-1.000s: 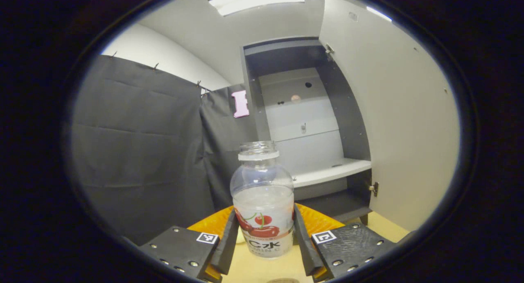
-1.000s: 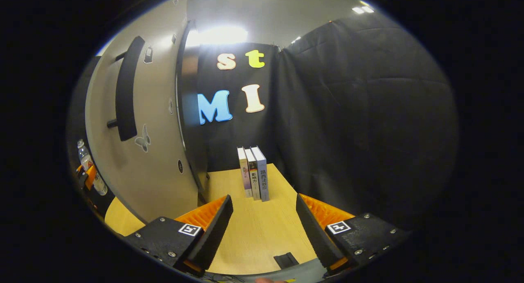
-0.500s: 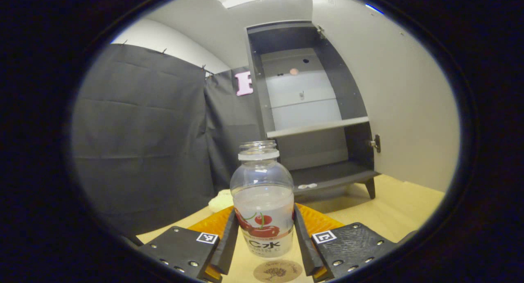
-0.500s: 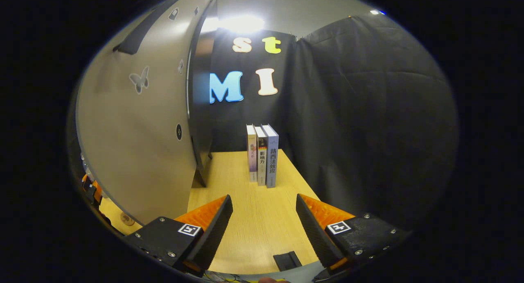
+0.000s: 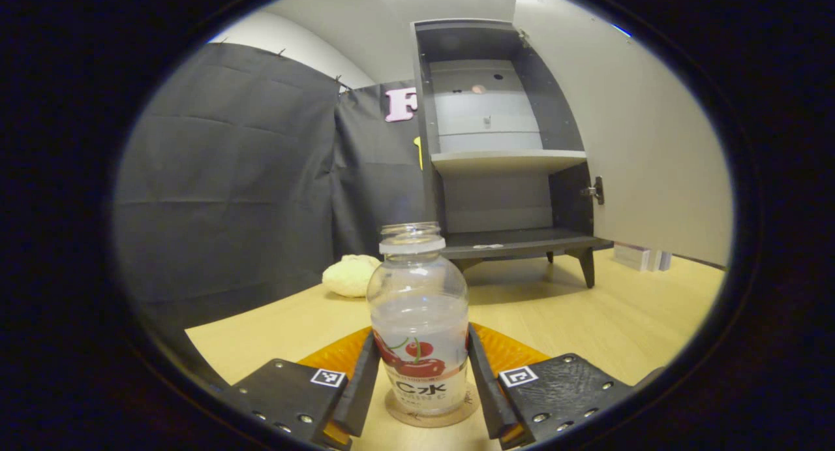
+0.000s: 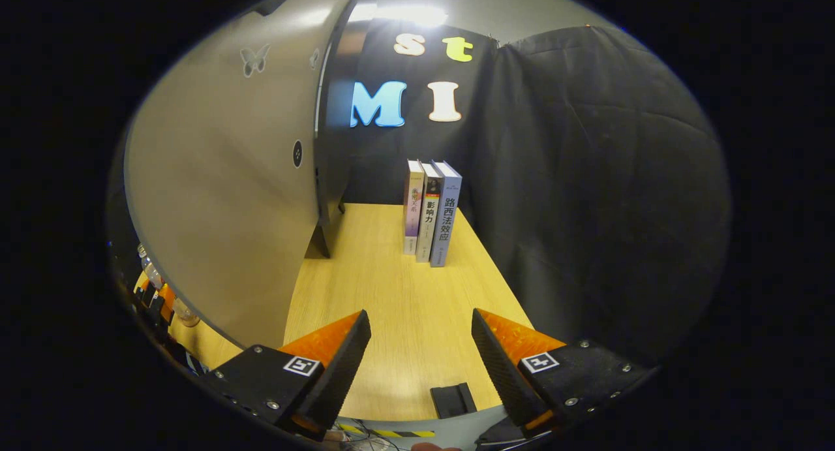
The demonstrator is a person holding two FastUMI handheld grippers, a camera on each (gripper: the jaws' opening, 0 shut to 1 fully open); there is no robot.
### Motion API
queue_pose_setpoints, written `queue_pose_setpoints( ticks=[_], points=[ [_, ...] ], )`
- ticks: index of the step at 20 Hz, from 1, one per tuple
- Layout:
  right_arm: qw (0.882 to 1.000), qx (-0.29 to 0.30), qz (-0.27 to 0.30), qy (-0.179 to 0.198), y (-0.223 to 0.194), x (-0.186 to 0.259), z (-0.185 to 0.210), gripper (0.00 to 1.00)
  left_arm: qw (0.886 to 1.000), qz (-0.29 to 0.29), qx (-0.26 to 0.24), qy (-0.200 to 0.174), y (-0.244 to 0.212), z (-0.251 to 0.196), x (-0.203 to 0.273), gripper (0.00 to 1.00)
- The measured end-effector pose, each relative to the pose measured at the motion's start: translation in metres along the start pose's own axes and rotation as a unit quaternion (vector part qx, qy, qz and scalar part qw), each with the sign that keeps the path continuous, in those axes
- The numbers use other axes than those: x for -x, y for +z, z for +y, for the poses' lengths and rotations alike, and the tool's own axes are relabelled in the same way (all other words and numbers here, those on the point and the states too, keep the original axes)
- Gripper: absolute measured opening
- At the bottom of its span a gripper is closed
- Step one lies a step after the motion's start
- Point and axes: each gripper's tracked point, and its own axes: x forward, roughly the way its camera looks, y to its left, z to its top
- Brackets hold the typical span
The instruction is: Open the cabinet door with the right hand, grasp the bottle in the cabinet with the left hand and place it on the coaster, then close the cabinet door with the right hand.
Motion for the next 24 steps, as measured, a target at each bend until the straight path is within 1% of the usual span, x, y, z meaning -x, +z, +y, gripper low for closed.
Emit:
queue_pose_setpoints(
  ticks=[2,3,4,8,11,12,13,14,15,16,17,24],
  points=[
    [1.000,0.003,0.000,0.005,-0.004,0.001,0.007,0.96,1.000,0.000,-0.002,-0.007,-0.008,-0.003,-0.001,0.77],
    [1.000,0.010,0.007,0.004,-0.009,0.000,0.010,0.96,1.000,0.003,-0.002,-0.011,-0.011,-0.003,0.000,0.77],
    [1.000,0.017,0.010,0.005,-0.011,0.002,0.011,0.97,1.000,0.005,-0.001,-0.014,-0.014,-0.003,0.000,0.73],
    [1.000,0.019,0.015,0.006,-0.013,0.006,0.012,0.96,1.000,-0.002,0.014,-0.012,-0.011,-0.002,0.001,0.74],
    [1.000,0.016,0.025,0.009,-0.018,0.006,0.016,0.96,1.000,-0.007,0.014,-0.015,-0.007,0.000,0.002,0.74],
    [0.999,0.017,0.024,0.011,-0.018,0.006,0.018,0.96,1.000,-0.016,0.009,-0.013,-0.003,0.001,0.003,0.75],
    [0.999,0.021,0.023,0.015,-0.018,0.007,0.023,0.96,1.000,-0.022,0.005,-0.011,0.000,0.002,0.004,0.80],
    [0.999,0.025,0.024,0.018,-0.019,0.007,0.026,0.96,1.000,-0.026,0.002,-0.010,0.002,0.002,0.006,0.75],
    [0.999,0.029,0.026,0.021,-0.021,0.008,0.028,0.96,1.000,-0.025,0.003,-0.014,0.003,0.001,0.006,0.75],
    [0.999,0.031,0.028,0.023,-0.023,0.010,0.030,0.96,1.000,-0.025,0.000,-0.009,0.004,0.005,0.008,0.80],
    [0.999,0.031,0.030,0.025,-0.025,0.012,0.030,0.96,1.000,-0.030,-0.006,0.001,0.007,0.009,0.007,0.75],
    [0.999,0.021,0.037,0.019,-0.030,0.019,0.022,0.96,0.999,-0.040,-0.001,-0.003,0.022,0.013,0.012,0.74]
  ],
)
